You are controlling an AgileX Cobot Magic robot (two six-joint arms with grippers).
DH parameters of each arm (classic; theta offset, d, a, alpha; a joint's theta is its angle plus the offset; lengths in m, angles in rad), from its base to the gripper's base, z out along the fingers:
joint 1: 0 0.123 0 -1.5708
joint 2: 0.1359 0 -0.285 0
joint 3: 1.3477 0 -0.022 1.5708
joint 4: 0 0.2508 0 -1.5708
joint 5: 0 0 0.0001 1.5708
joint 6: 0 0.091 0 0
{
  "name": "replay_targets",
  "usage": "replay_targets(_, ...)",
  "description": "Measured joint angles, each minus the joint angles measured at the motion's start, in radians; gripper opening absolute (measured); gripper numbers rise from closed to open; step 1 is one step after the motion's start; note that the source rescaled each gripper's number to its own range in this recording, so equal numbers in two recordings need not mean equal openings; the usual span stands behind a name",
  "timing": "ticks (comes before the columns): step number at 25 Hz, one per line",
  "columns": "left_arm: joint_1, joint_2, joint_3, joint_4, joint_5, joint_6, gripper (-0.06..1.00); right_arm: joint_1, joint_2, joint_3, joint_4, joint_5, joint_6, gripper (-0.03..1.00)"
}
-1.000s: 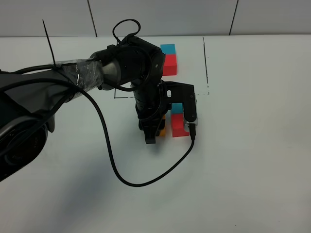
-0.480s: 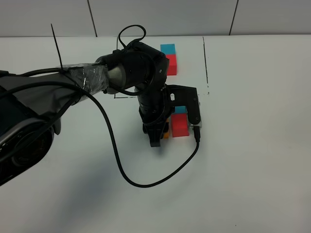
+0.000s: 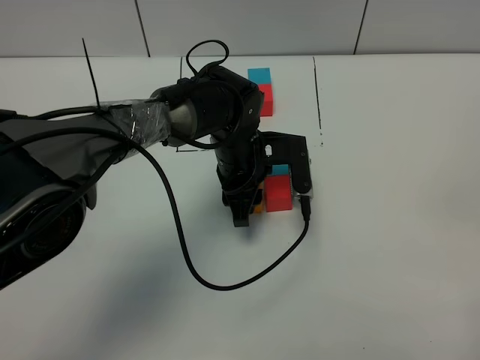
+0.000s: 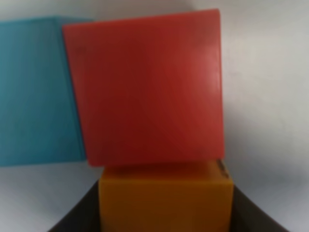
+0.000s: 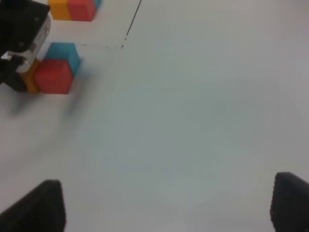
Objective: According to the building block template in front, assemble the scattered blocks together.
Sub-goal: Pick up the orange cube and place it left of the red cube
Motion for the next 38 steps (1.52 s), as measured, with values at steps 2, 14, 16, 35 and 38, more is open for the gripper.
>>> replay_targets(2,-0.002,0.0,0.0,0.0,-0.01,0.0,0.01,0.0,0.0,0.0,0.0,0.0,0.0,0.73)
replay_targets(14,-0.003,0.0,0.0,-0.001,-0.016,0.0,0.01,0.0,0.0,0.0,0.0,0.0,0.0,0.73)
replay_targets(16,-0.003,0.0,0.0,-0.001,-0.016,0.0,0.01,0.0,0.0,0.0,0.0,0.0,0.0,0.73)
replay_targets(35,-0.003,0.0,0.0,-0.003,-0.016,0.0,0.01,0.0,0.0,0.0,0.0,0.0,0.0,0.73)
replay_targets(38,-0.003,0.0,0.0,-0.003,-0.016,0.0,0.01,0.0,0.0,0.0,0.0,0.0,0.0,0.73)
